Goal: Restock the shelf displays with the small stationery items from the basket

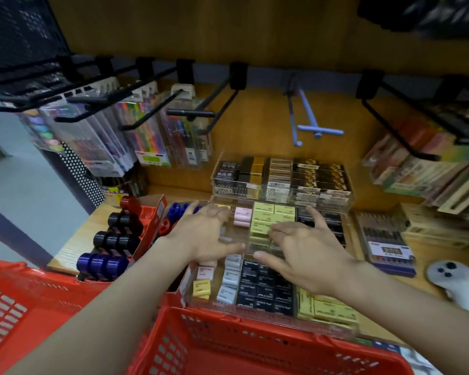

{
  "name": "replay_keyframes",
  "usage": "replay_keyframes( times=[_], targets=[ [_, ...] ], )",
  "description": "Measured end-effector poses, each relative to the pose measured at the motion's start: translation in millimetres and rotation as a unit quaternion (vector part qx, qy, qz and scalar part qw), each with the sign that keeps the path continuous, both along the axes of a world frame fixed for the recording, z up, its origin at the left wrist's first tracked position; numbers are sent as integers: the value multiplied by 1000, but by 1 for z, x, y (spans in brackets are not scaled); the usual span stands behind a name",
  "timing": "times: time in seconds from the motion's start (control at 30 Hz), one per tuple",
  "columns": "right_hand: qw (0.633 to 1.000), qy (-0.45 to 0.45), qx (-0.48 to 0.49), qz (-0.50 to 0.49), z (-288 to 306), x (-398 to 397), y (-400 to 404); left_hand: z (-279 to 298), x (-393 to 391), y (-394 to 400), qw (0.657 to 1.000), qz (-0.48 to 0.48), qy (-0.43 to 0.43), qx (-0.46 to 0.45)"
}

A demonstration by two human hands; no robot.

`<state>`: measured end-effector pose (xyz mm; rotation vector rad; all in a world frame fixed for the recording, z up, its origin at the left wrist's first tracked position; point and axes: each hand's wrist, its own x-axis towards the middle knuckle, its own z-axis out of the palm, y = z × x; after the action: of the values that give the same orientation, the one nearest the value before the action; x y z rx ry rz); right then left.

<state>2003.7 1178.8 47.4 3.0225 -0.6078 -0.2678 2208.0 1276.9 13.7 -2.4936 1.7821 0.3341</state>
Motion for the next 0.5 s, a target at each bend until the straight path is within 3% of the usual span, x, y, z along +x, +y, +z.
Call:
replay_keyframes(
  times=[0.17,0.3,0.43,0.5],
  targets=[
    [999,-27,26,-21,11,-28,-4,13,-5,21,997,-32,25,-68],
    [997,-25,-1,-69,24,-79,-14,17,-16,43,998,-53,-10,-44],
    [992,6,46,-117,17,-108,-22,19,-53,35,990,-68,63,-103],
    [989,10,64,-130,12,-109,-22,19,-72,21,991,-87,61,-79]
  ],
)
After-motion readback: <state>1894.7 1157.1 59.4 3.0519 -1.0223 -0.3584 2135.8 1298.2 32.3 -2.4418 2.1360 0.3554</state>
